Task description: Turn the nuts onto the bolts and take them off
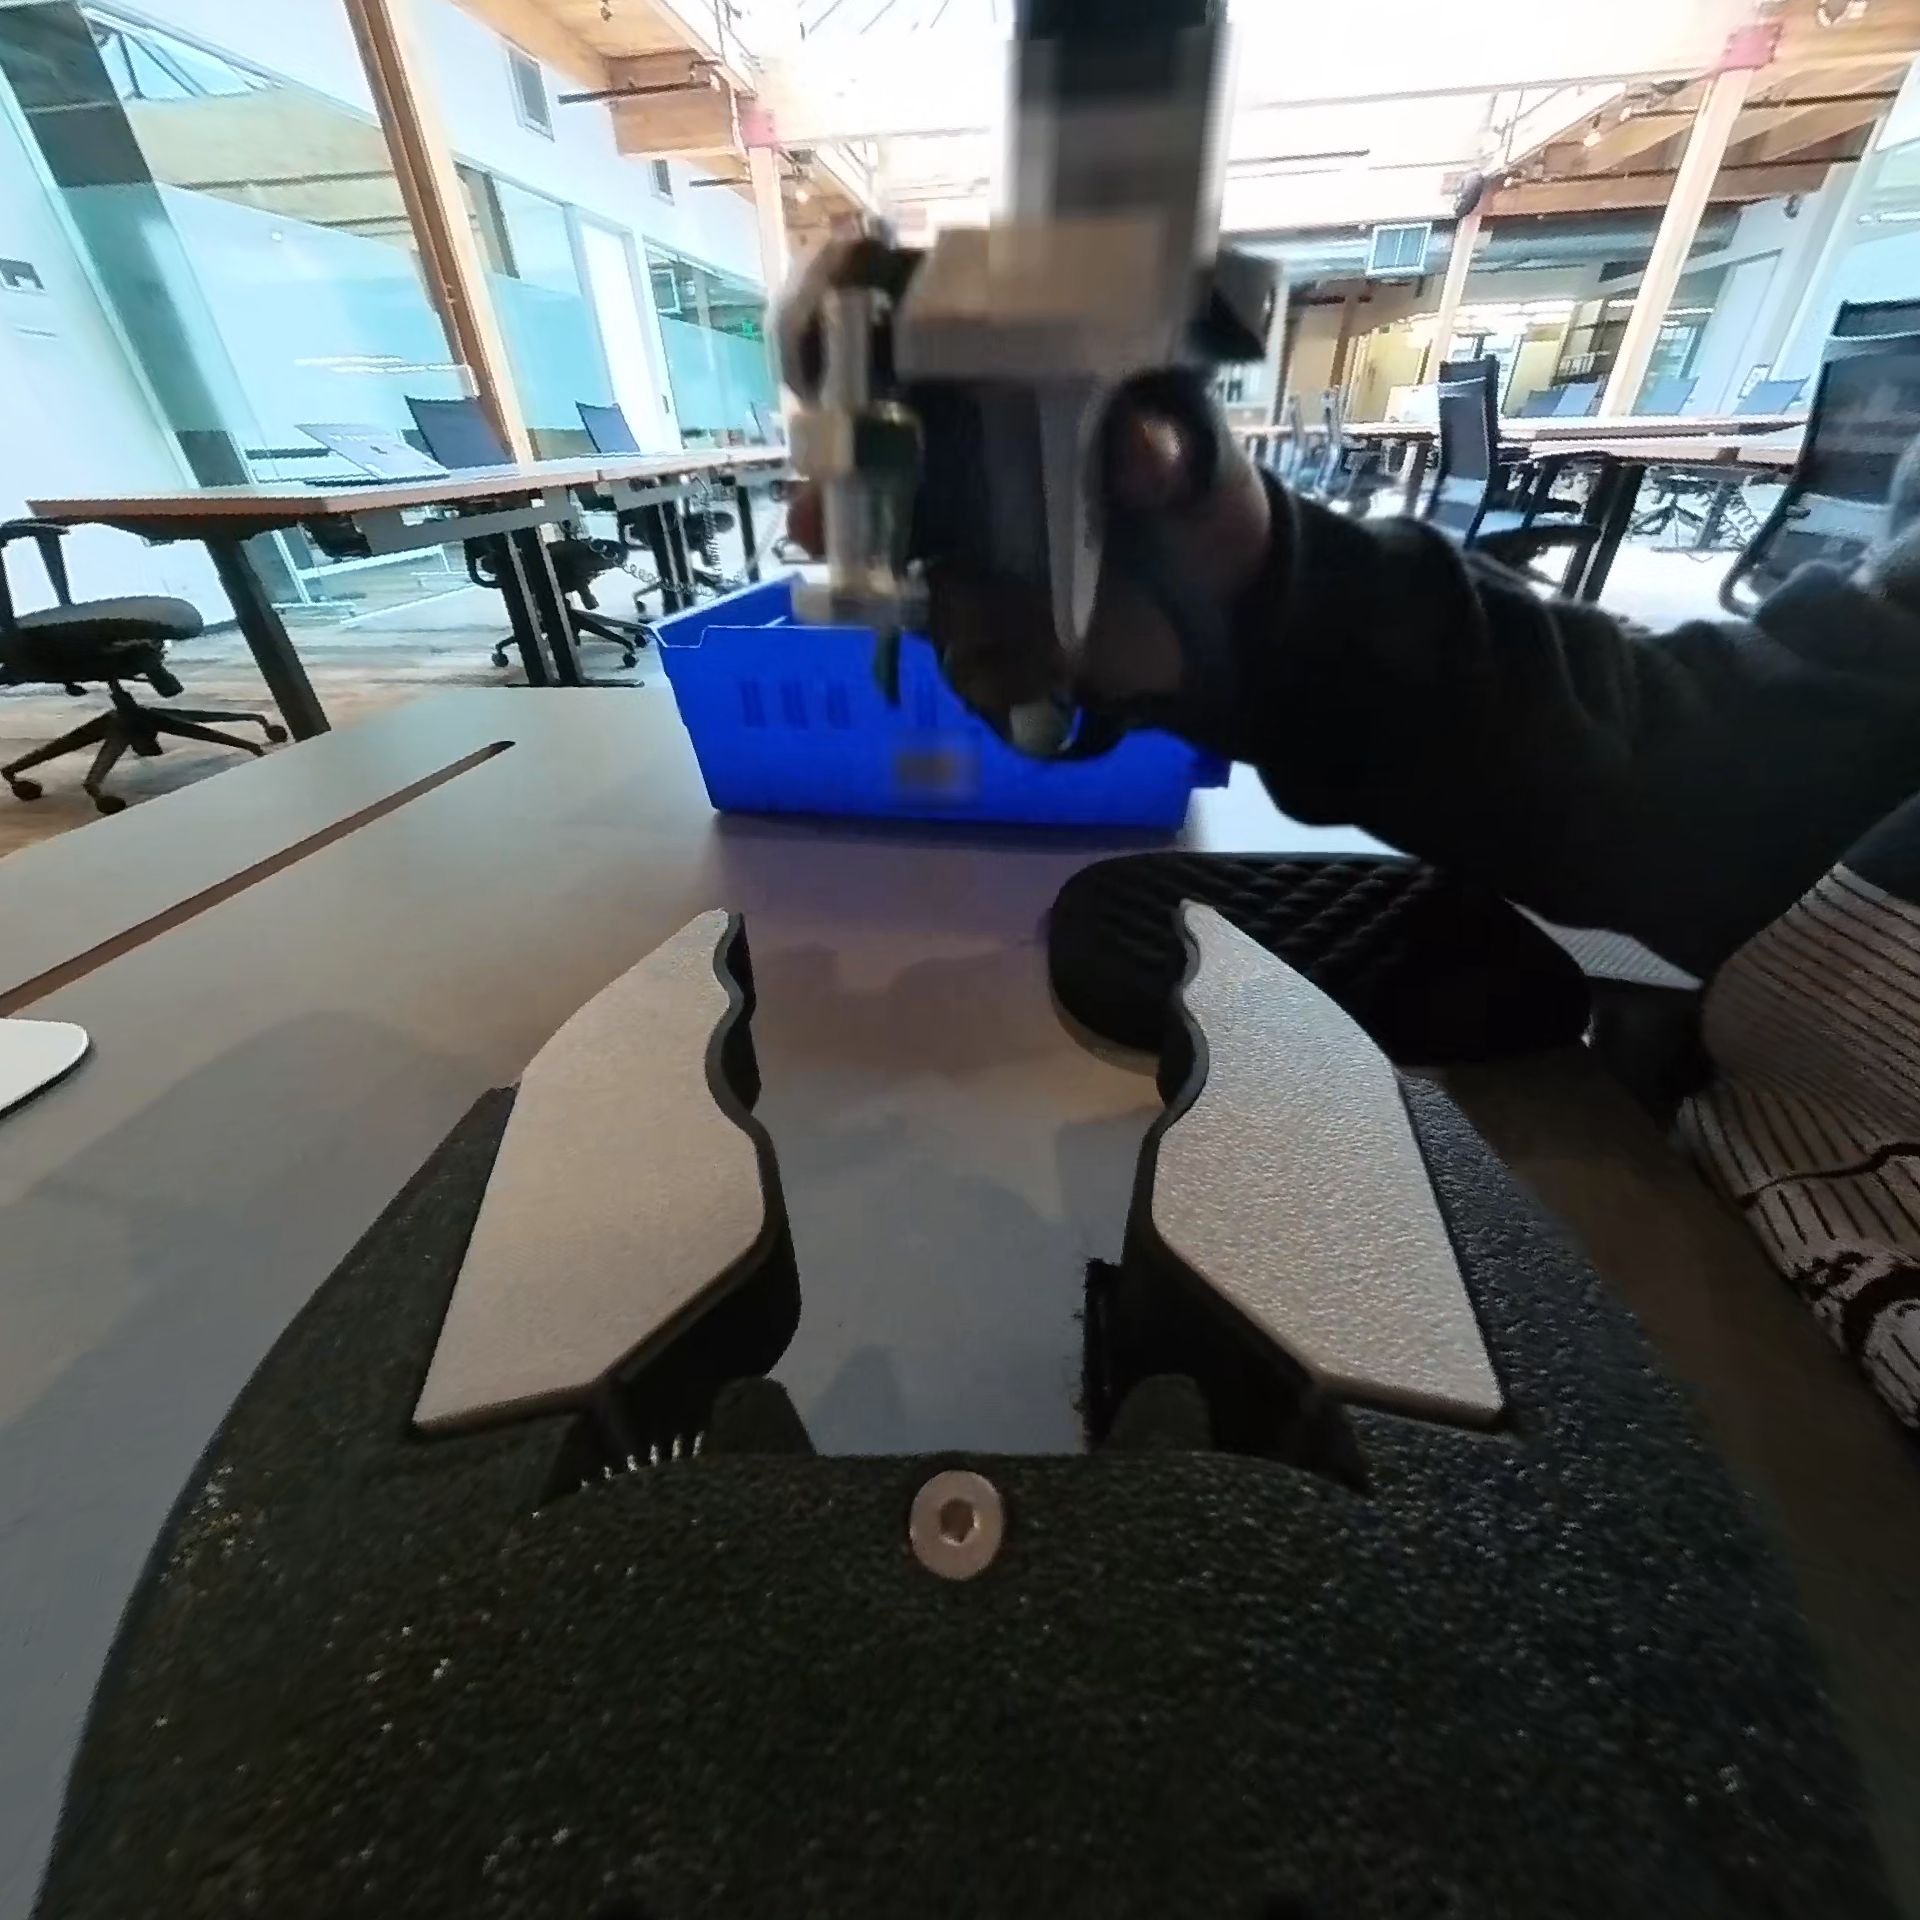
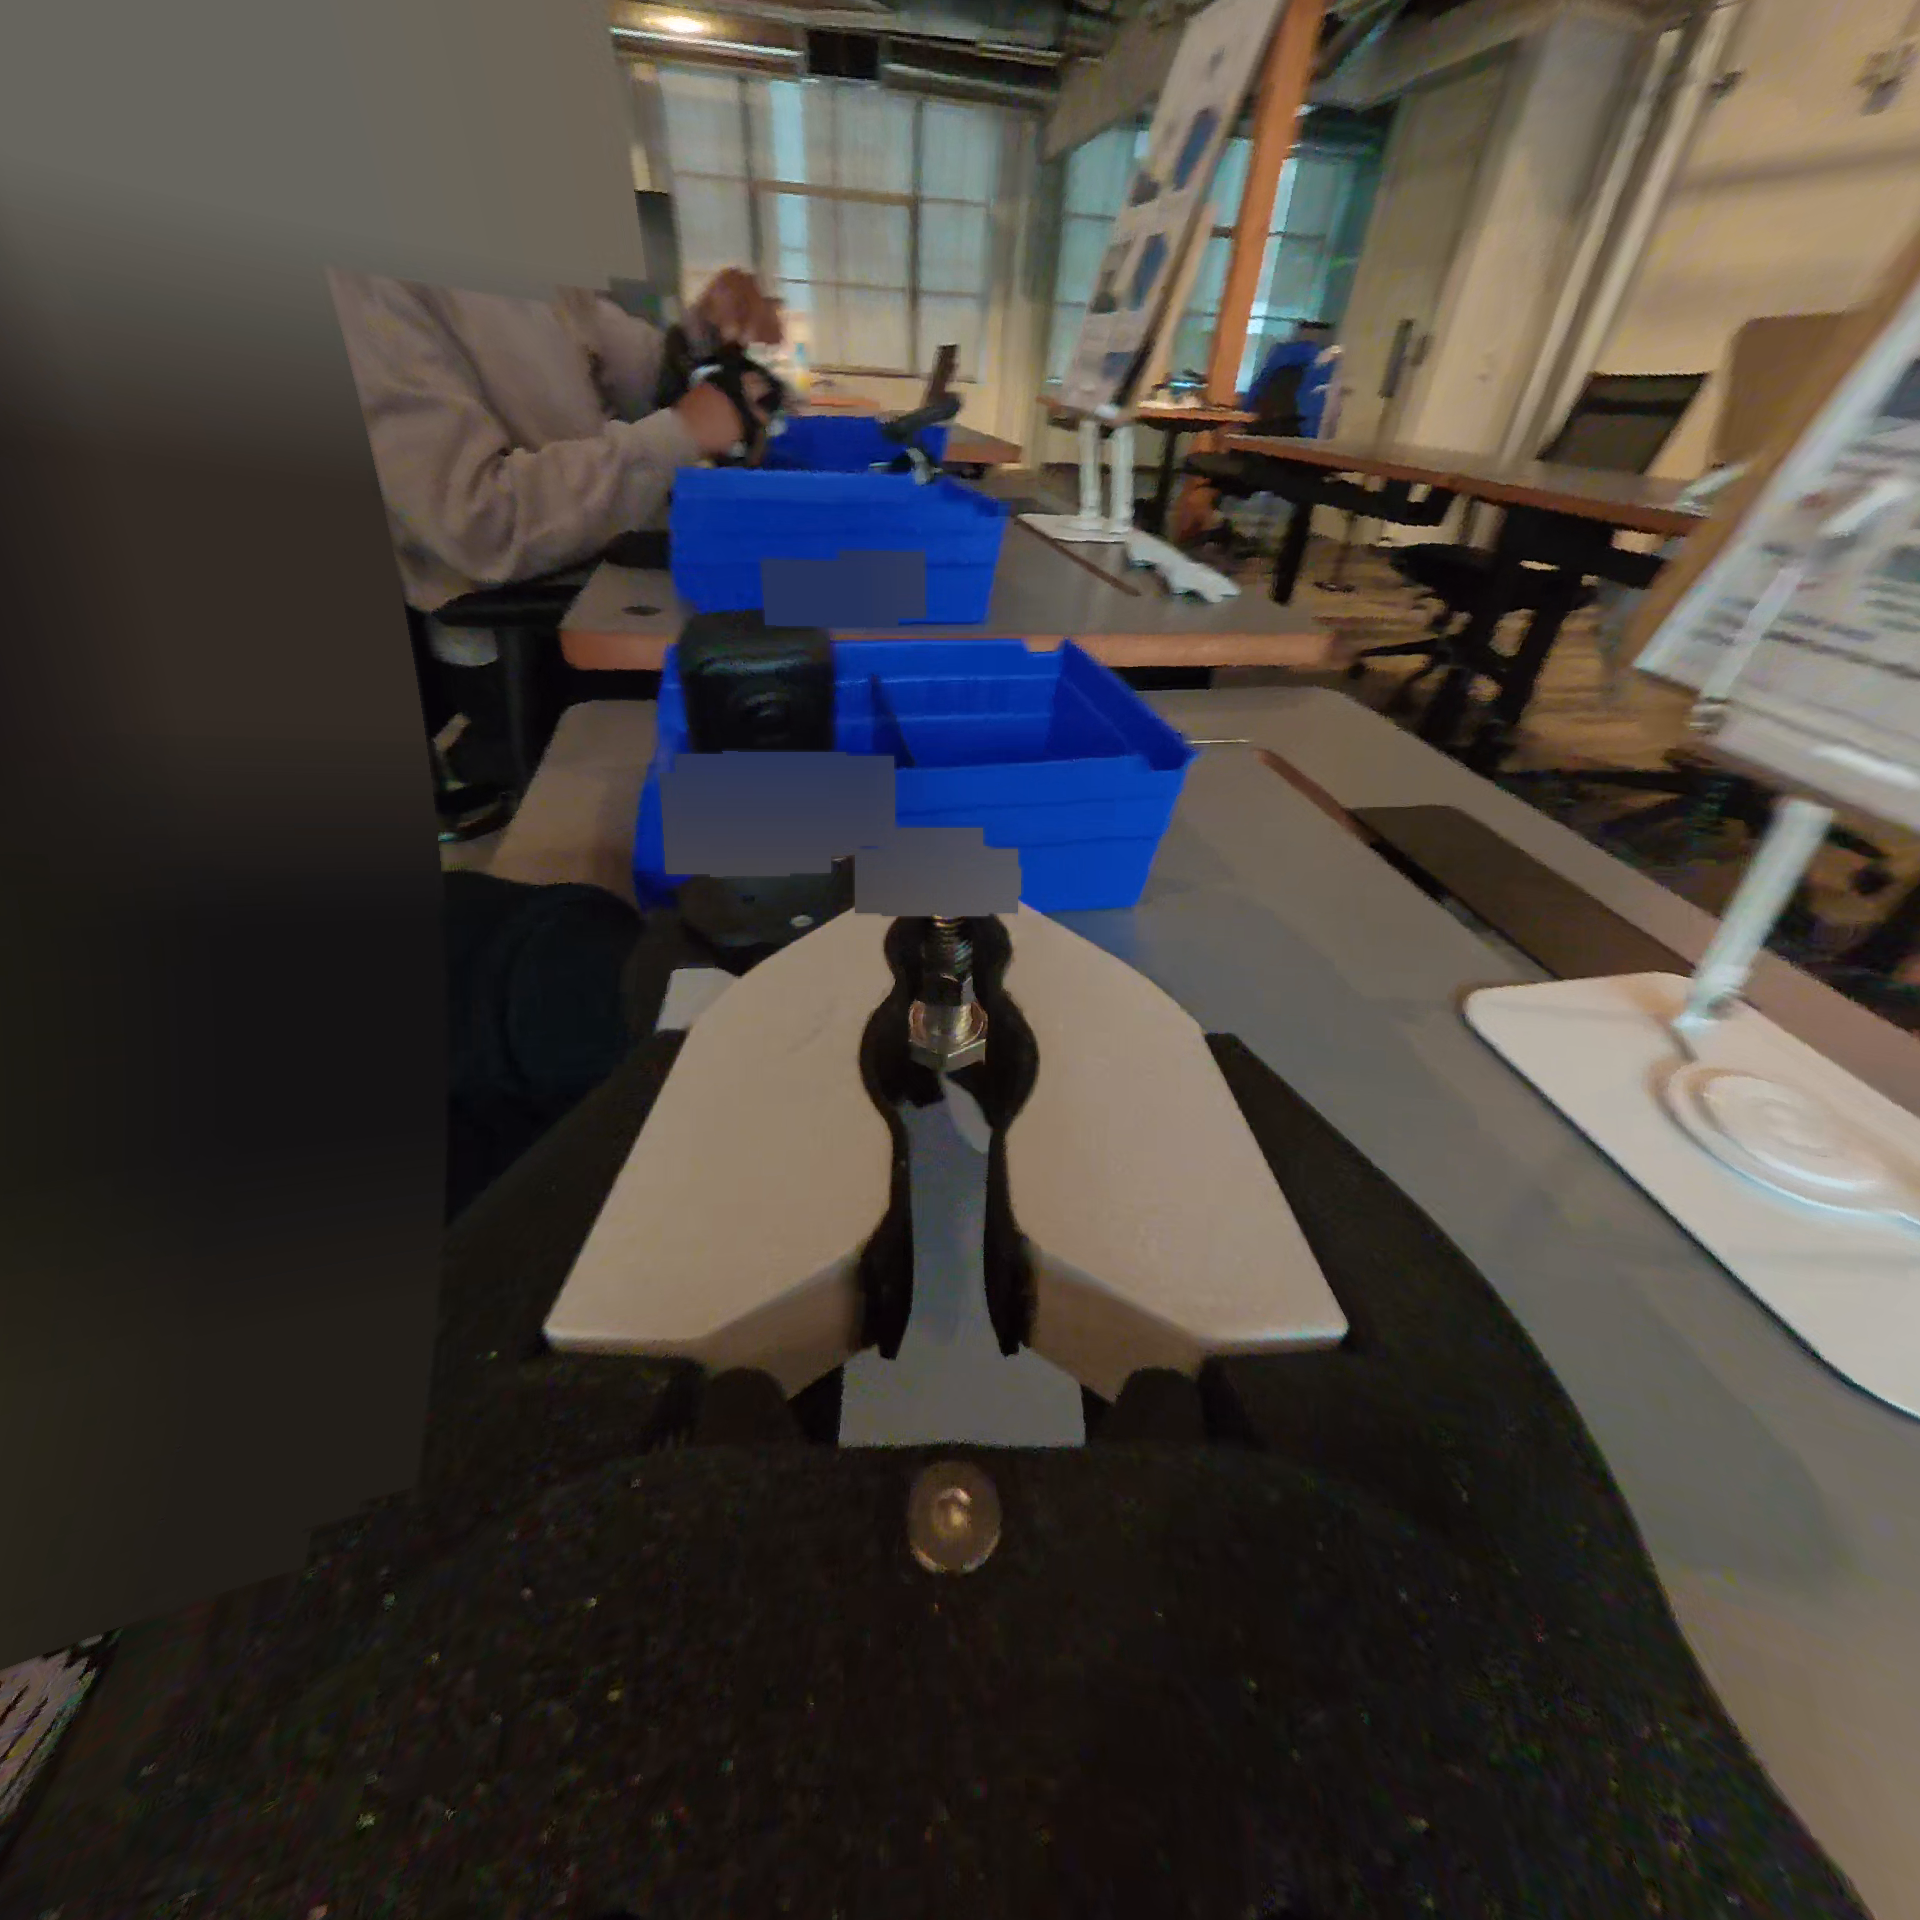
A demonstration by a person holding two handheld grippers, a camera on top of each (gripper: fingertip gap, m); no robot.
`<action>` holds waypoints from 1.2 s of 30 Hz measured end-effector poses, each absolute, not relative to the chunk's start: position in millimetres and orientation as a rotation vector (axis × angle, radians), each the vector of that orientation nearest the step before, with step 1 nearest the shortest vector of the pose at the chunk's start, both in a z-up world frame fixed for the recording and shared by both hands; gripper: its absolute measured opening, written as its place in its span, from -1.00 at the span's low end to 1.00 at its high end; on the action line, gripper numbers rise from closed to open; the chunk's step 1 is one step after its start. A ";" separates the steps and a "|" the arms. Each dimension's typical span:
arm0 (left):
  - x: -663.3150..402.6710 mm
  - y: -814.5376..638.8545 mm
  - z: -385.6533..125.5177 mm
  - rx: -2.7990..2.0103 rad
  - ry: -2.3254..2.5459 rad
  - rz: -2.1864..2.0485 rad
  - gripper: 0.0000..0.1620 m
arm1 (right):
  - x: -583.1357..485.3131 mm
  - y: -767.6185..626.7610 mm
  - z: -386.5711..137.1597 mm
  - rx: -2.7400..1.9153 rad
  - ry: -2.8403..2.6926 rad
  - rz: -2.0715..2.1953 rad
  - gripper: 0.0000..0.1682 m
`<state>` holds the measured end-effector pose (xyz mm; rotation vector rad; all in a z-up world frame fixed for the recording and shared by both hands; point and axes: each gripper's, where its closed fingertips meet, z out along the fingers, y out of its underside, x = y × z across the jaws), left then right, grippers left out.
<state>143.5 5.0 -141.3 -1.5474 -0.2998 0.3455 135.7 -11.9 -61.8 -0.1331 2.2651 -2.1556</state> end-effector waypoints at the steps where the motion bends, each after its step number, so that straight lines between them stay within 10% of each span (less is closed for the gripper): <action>1: 143.4 4.6 -140.9 -1.544 -0.300 0.349 -0.06 | 127.8 -2.6 -54.4 -0.085 2.289 -2.177 -0.91; 12: 144.2 2.2 -137.3 -1.518 -0.296 0.365 -0.20 | 2.7 198.1 -12.0 0.979 2.602 -2.343 -0.91; 36: 144.5 1.8 -136.3 -1.510 -0.293 0.377 -0.25 | -103.2 359.9 -194.7 2.258 2.562 -1.686 -0.89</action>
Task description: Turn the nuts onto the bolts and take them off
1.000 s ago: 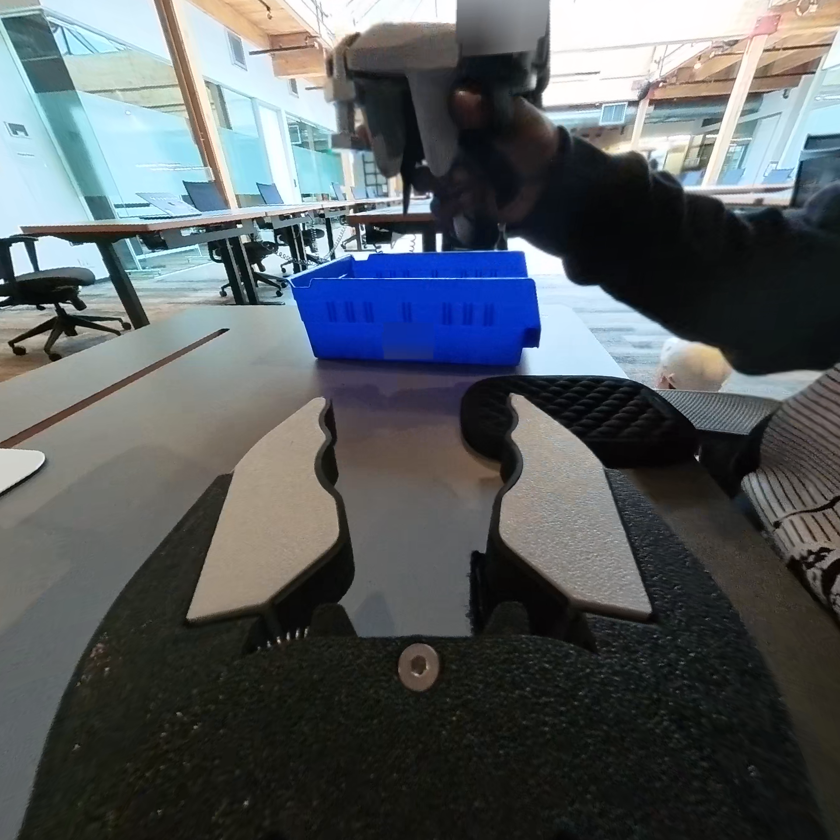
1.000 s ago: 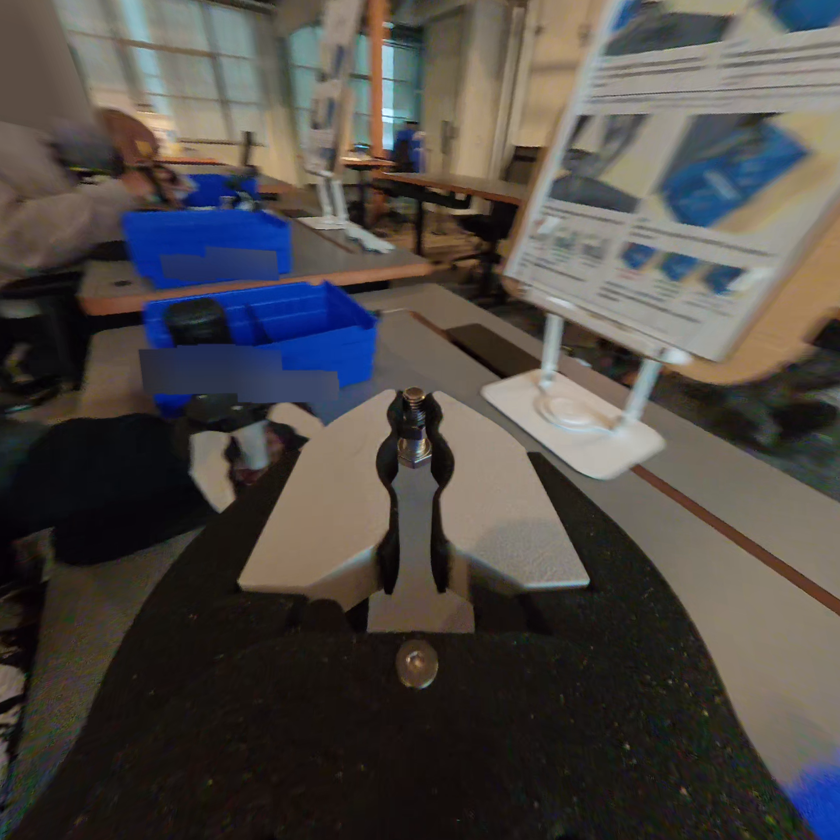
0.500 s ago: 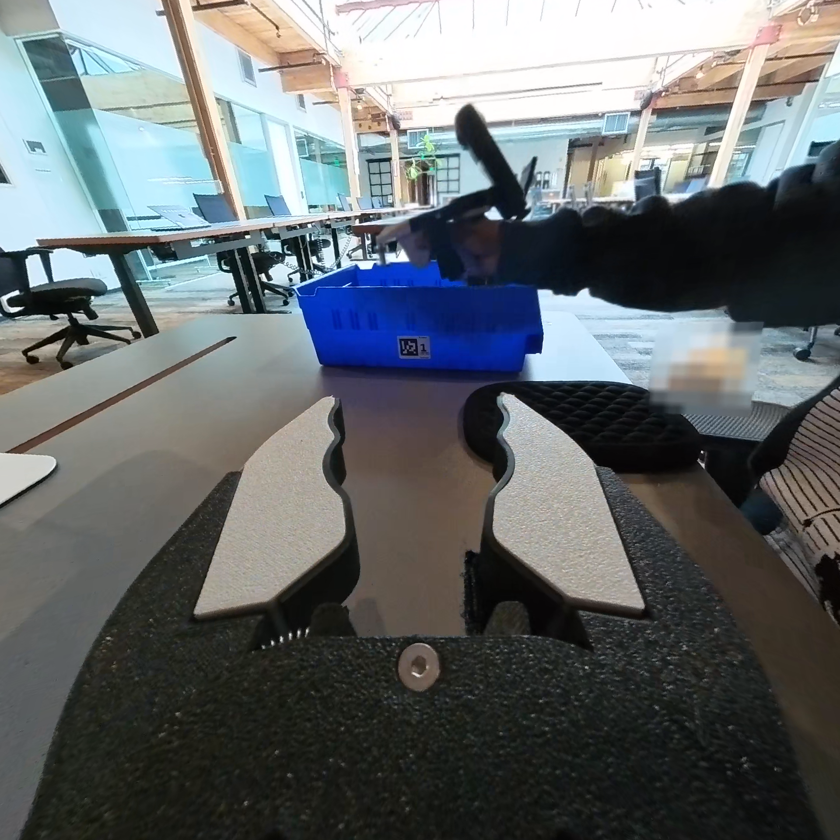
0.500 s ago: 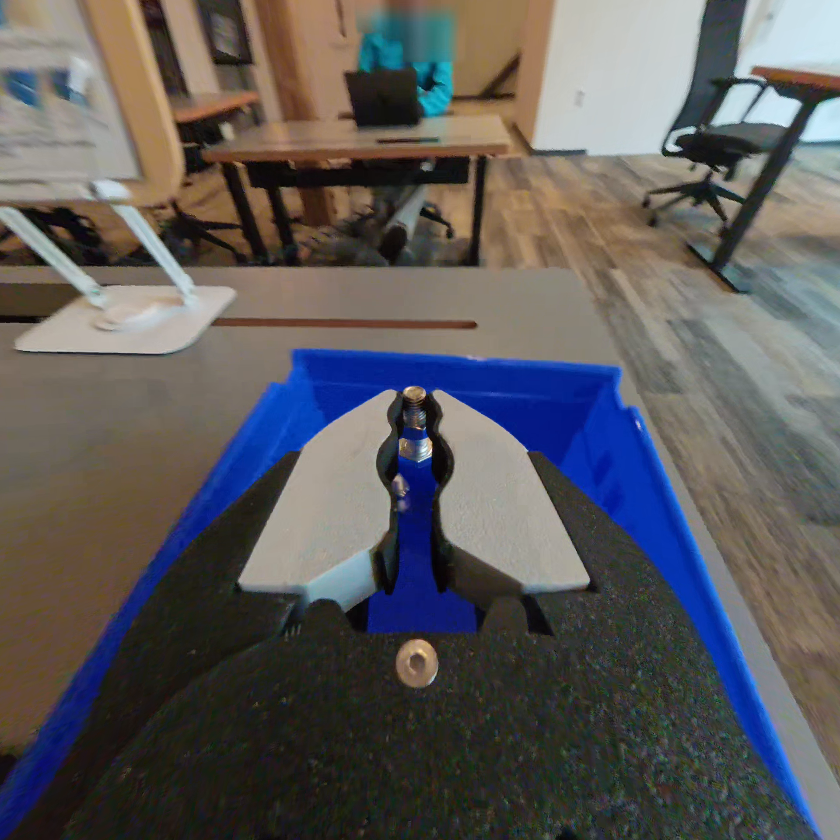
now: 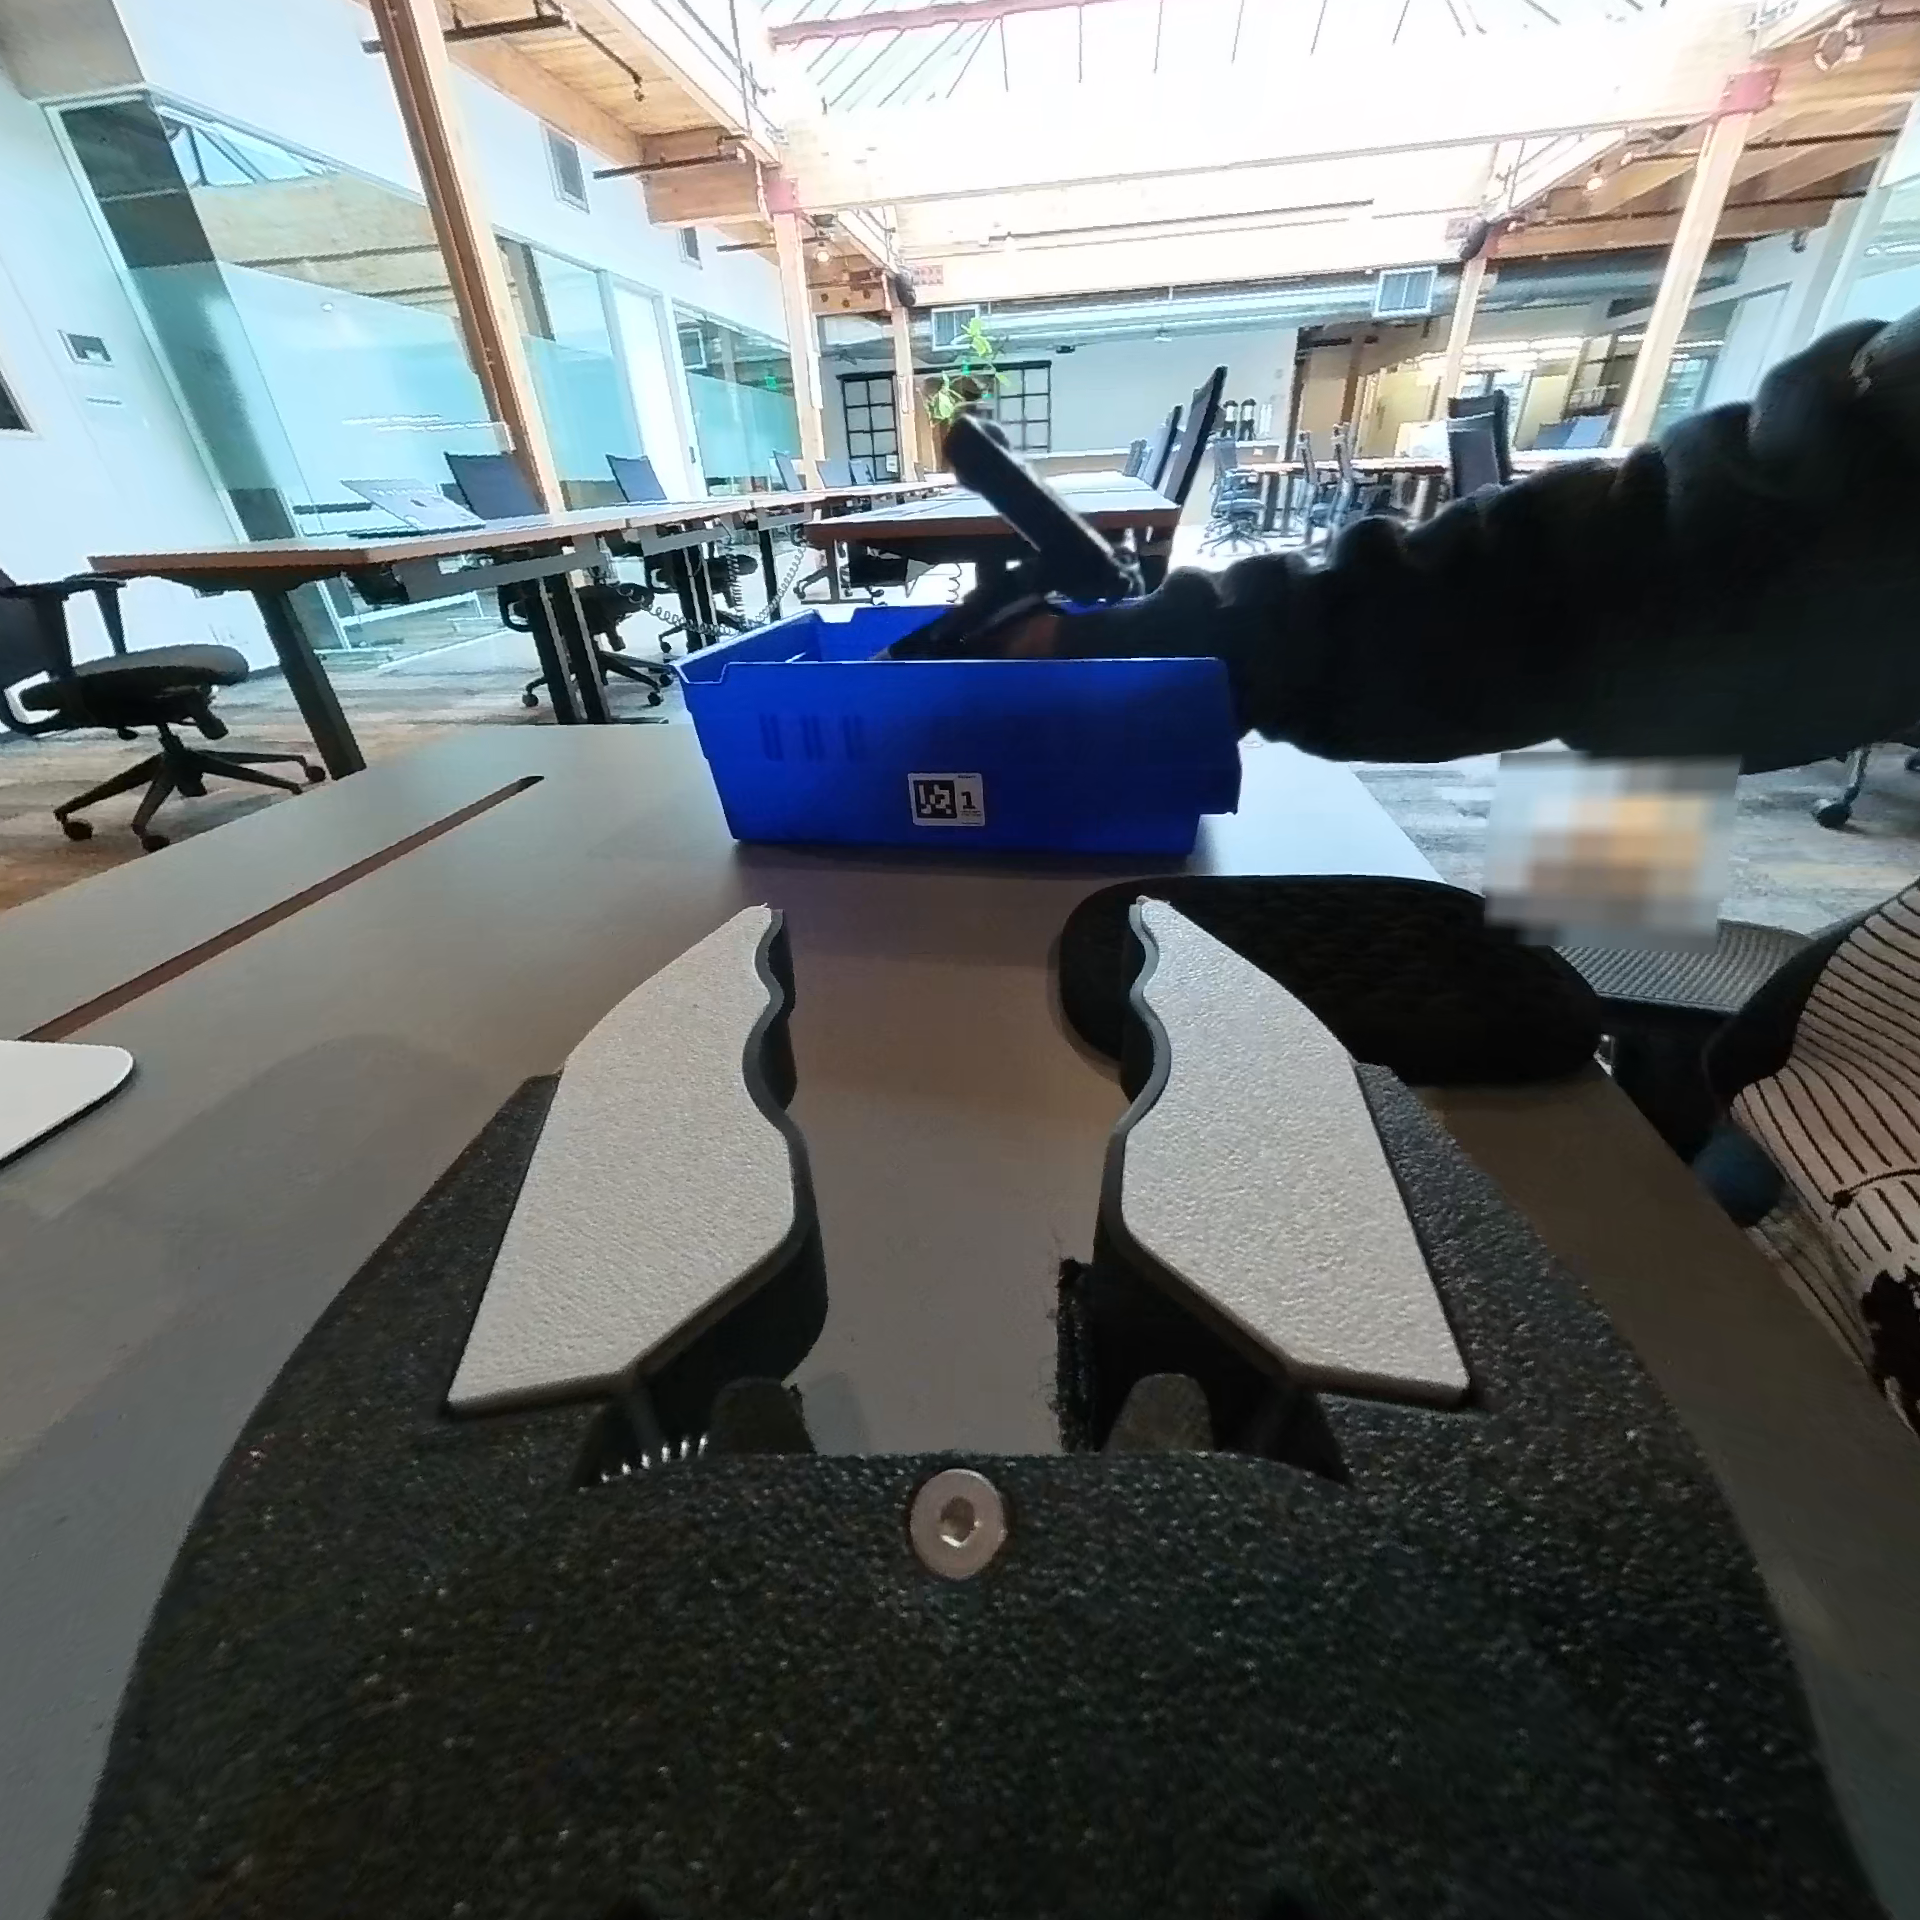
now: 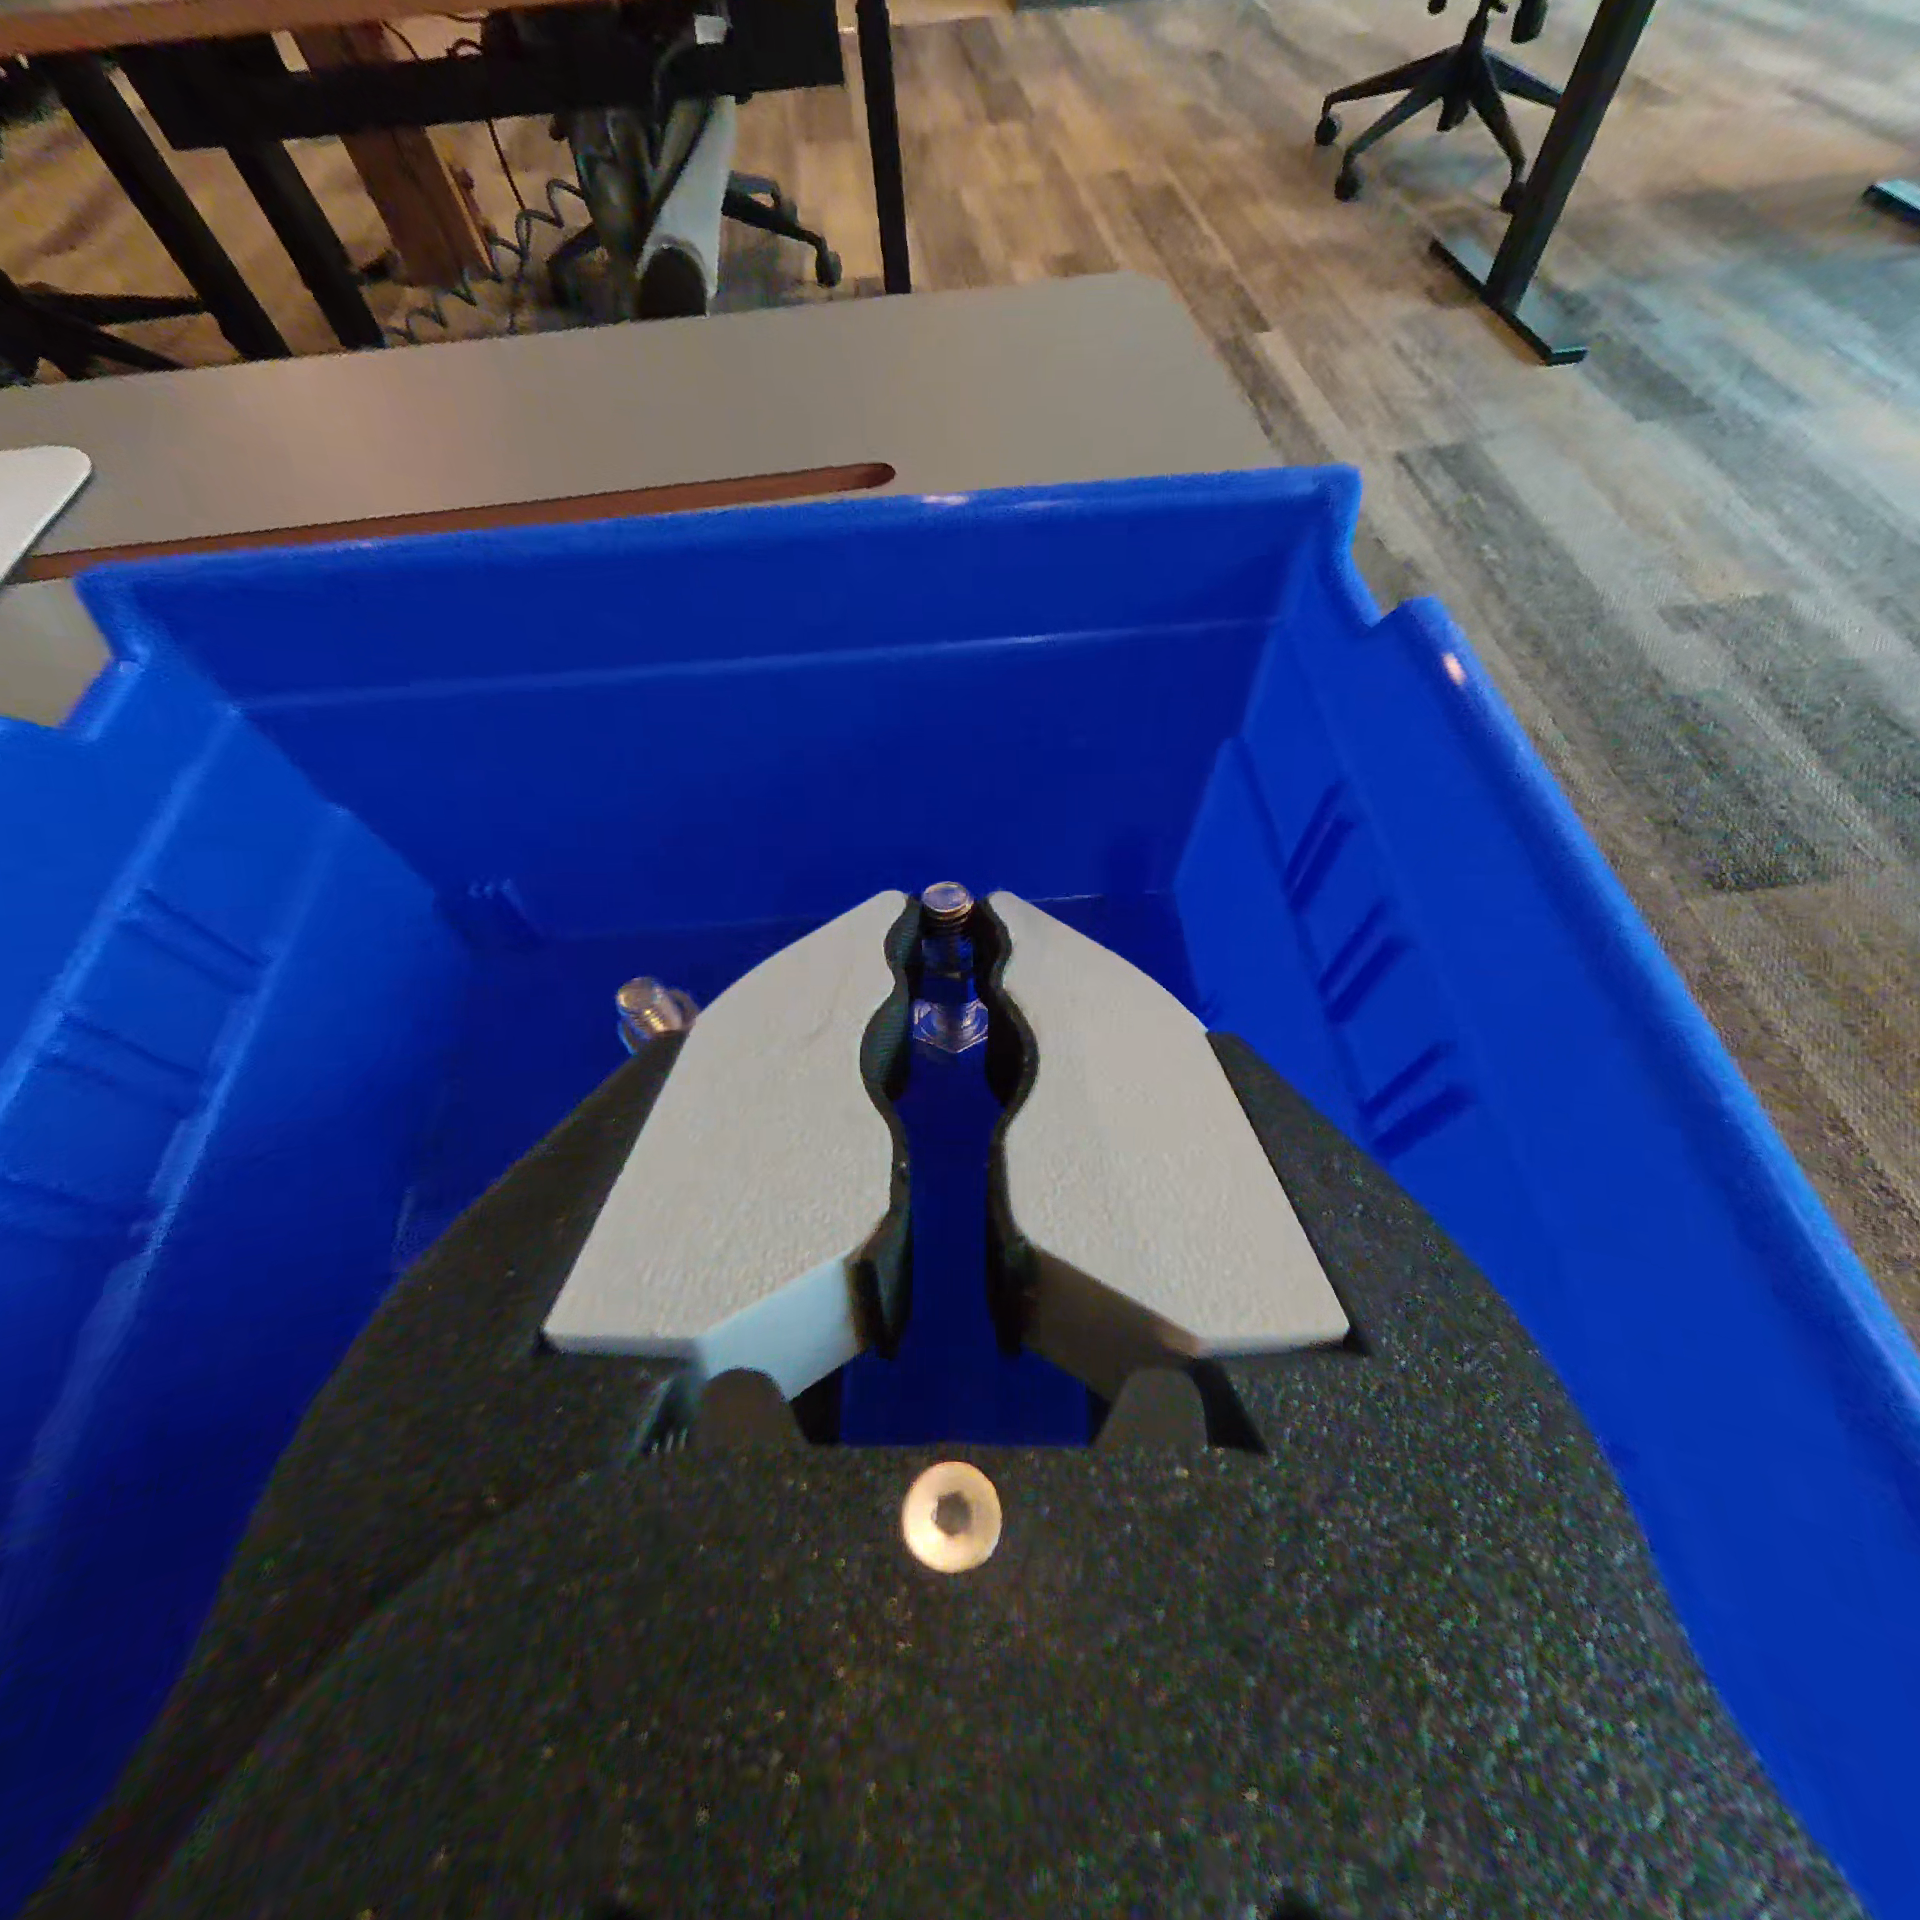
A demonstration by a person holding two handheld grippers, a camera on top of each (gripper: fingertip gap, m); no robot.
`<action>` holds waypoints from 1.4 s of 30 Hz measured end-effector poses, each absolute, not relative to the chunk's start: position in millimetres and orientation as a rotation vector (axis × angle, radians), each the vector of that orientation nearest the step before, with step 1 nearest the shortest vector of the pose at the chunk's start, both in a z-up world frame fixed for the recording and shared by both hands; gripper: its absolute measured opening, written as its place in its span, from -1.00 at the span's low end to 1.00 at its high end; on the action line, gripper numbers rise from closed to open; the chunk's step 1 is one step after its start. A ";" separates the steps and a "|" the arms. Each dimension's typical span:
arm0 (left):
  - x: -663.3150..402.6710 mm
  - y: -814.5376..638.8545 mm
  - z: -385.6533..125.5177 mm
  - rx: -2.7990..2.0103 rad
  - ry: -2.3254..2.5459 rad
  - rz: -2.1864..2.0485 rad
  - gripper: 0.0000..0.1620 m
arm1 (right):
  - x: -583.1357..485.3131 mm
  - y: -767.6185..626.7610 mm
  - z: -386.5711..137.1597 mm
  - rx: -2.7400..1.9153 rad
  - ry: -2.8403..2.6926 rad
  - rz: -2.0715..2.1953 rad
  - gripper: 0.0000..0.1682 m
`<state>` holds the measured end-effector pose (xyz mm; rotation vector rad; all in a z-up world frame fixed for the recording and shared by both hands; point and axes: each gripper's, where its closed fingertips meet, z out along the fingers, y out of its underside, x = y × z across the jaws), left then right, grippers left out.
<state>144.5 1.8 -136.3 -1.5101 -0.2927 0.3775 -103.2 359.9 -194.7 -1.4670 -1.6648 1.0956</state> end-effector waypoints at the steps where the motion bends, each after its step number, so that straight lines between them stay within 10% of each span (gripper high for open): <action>1: 144.5 1.8 -136.2 -1.510 -0.292 0.379 -0.25 | -104.6 361.0 -197.9 -1.479 -1.669 1.082 -0.89; 28: 145.1 1.7 -135.7 -1.507 -0.289 0.379 -0.28 | -108.2 362.2 -200.4 -1.475 -1.685 1.033 -0.74; 42: 141.6 0.8 -133.3 -1.510 -0.320 0.417 -0.14 | -10.9 196.8 -13.5 -0.797 -1.750 1.385 0.34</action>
